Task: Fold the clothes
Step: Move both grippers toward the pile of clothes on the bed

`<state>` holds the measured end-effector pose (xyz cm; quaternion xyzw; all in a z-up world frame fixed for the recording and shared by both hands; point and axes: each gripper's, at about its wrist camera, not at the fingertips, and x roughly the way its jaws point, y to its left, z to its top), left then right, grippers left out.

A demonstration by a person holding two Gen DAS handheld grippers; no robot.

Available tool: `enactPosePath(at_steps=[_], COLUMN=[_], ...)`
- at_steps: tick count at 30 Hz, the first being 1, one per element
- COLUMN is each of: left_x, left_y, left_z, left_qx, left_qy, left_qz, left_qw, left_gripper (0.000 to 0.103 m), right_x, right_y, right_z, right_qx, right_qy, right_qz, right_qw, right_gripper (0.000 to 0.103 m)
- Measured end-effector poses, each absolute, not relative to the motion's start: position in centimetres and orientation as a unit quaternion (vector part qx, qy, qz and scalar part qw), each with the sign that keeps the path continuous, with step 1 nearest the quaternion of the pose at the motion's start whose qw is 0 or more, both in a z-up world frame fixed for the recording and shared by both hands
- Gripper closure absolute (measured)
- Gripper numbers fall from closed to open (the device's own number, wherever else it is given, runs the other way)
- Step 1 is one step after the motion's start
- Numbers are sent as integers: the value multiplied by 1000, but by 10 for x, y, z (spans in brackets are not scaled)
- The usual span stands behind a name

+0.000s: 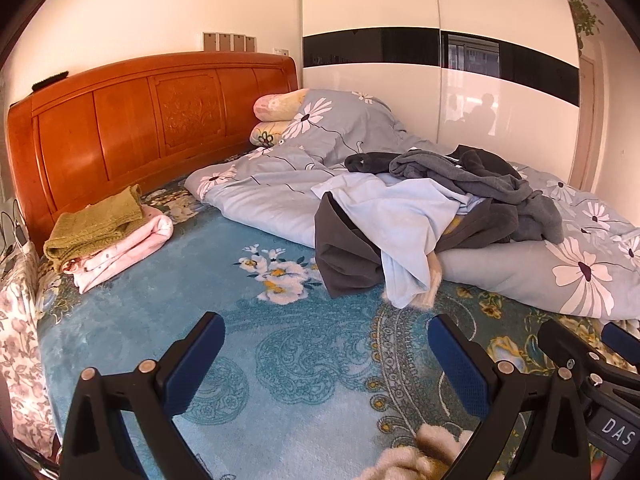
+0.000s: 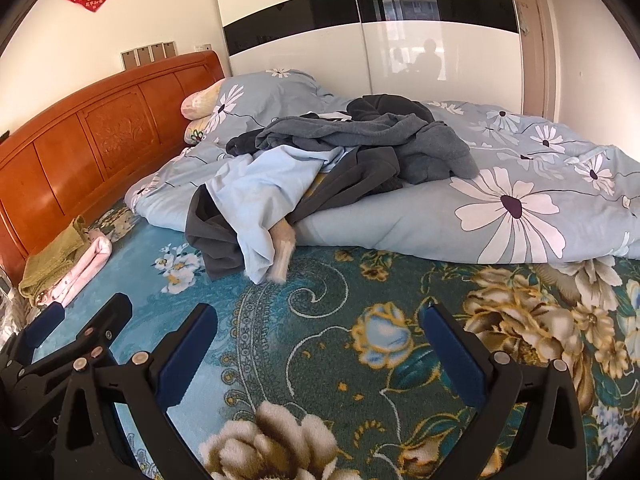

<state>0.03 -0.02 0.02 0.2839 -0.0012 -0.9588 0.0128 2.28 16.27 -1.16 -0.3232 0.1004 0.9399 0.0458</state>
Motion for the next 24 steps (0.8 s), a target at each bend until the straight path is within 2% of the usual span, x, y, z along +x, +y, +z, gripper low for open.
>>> enactPosePath(at_steps=[10,24], left_x=[-1,-61], left_y=[1,-4], left_z=[1,-29], left_qx=[291,326], left_qy=[-1,28], left_qz=[-957,-945], left_qw=[4,-12], left_gripper=[0,0], right_x=[22,-22], right_y=[161,161], right_z=[-12,-25], right_qx=[-321,-343], right_qy=[94,73], right_qz=[941,934], right_qw=[54,68], right_gripper=[0,0])
